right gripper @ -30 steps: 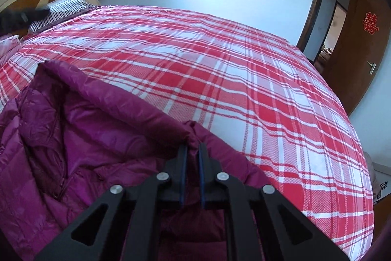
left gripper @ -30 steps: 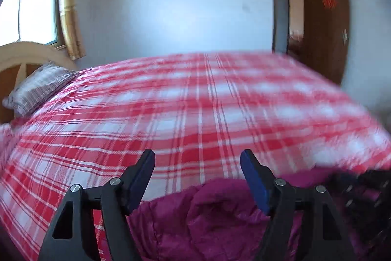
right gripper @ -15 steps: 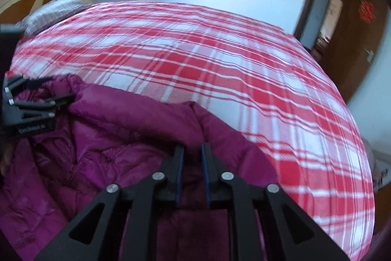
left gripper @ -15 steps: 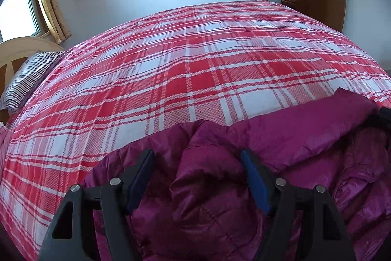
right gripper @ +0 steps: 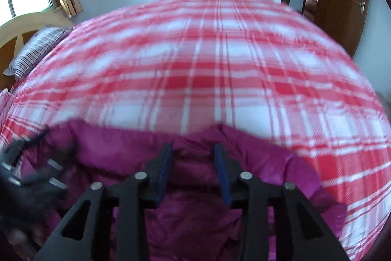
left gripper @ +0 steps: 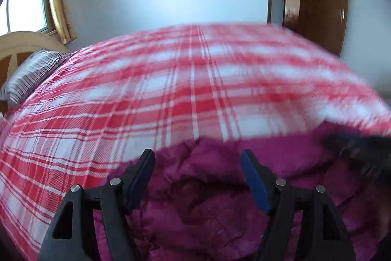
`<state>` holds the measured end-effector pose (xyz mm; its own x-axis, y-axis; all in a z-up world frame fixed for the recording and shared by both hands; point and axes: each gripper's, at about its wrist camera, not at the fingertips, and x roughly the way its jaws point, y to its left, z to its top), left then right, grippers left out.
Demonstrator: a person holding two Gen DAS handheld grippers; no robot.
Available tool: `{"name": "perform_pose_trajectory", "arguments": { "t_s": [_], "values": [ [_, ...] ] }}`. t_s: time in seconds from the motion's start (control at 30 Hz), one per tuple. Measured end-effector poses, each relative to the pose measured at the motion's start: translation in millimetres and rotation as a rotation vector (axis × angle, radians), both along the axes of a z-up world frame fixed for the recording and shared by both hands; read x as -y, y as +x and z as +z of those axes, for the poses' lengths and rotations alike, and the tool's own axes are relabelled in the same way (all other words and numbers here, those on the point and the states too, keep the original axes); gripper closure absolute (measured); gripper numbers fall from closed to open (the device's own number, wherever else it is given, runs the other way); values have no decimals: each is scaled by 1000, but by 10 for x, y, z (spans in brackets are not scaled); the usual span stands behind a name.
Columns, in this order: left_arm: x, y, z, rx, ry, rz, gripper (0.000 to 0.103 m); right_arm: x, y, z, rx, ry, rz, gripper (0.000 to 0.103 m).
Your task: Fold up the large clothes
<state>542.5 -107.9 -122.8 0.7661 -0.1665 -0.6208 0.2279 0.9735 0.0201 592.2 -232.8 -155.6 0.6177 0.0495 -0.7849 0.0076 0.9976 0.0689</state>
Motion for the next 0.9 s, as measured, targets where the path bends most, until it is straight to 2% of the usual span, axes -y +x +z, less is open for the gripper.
{"name": "perform_pose_trajectory", "arguments": {
  "t_s": [0.1, 0.2, 0.3, 0.4, 0.53, 0.67, 0.9],
  "values": [
    [-3, 20, 140, 36, -35, 23, 30, 29, -87, -118, 12, -27, 32, 70],
    [146, 206, -98, -76, 65, 34, 30, 31, -124, -124, 23, -37, 39, 70],
    [120, 244, -380, -172, 89, 52, 30, 8, -143, -144, 31, -57, 52, 70],
    [68, 216, -427, -185, 67, 42, 30, 22, -184, -176, 46, -43, 56, 70],
    [86, 221, -512, -190, 83, 40, 27, 33, -177, -218, 54, -29, 52, 70],
    [65, 254, -571, -200, 88, 73, 15, -1, -155, -247, 47, -47, 52, 70],
    [84, 271, -599, -199, 111, 85, 12, -55, -148, -277, 41, -91, 51, 70]
  ]
}}
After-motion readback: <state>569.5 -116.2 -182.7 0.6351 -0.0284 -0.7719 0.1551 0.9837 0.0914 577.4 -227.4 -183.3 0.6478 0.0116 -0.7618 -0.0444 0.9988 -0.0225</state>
